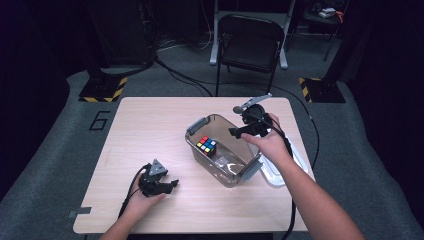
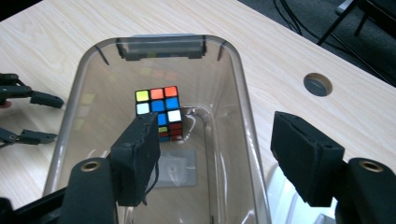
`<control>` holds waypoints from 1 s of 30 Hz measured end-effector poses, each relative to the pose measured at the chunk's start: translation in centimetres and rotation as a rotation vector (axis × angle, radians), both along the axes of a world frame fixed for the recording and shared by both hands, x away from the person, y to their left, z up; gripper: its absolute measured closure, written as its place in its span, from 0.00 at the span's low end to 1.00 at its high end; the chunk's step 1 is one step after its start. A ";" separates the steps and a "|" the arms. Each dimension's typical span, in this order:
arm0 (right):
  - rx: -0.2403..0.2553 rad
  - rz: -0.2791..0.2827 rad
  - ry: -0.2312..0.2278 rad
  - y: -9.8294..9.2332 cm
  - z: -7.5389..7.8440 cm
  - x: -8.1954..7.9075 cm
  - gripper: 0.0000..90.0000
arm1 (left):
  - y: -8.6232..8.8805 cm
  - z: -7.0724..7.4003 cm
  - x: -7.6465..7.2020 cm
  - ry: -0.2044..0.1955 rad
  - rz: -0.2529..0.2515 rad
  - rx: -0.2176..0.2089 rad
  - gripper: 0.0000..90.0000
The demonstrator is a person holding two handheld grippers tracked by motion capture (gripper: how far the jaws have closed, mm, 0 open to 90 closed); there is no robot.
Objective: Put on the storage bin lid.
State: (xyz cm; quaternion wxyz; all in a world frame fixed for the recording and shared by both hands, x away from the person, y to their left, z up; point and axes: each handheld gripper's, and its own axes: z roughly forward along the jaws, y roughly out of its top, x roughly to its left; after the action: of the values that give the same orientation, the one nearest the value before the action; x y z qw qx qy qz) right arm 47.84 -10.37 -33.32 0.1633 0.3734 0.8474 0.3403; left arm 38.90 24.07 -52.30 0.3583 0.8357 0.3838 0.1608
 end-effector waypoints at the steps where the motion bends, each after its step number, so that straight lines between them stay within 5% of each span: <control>1: -0.004 -0.002 -0.004 -0.3 0.0 0.0 0.36 | 0.0 0.0 0.0 0.000 0.000 -0.002 0.42; 20: 0.018 -0.134 0.000 -5.0 -1.3 0.5 0.36 | -0.1 -0.1 0.0 -0.013 0.005 -0.005 0.42; 30: -0.014 -0.180 -0.007 -6.7 -2.6 0.7 0.36 | 0.0 0.0 0.0 -0.003 0.000 -0.001 0.42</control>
State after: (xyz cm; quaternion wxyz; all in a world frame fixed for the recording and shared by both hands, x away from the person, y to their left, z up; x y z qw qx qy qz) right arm 48.52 -17.03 -35.92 0.1986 0.4457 0.8123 0.3196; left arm 38.88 24.05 -52.31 0.3592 0.8354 0.3832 0.1621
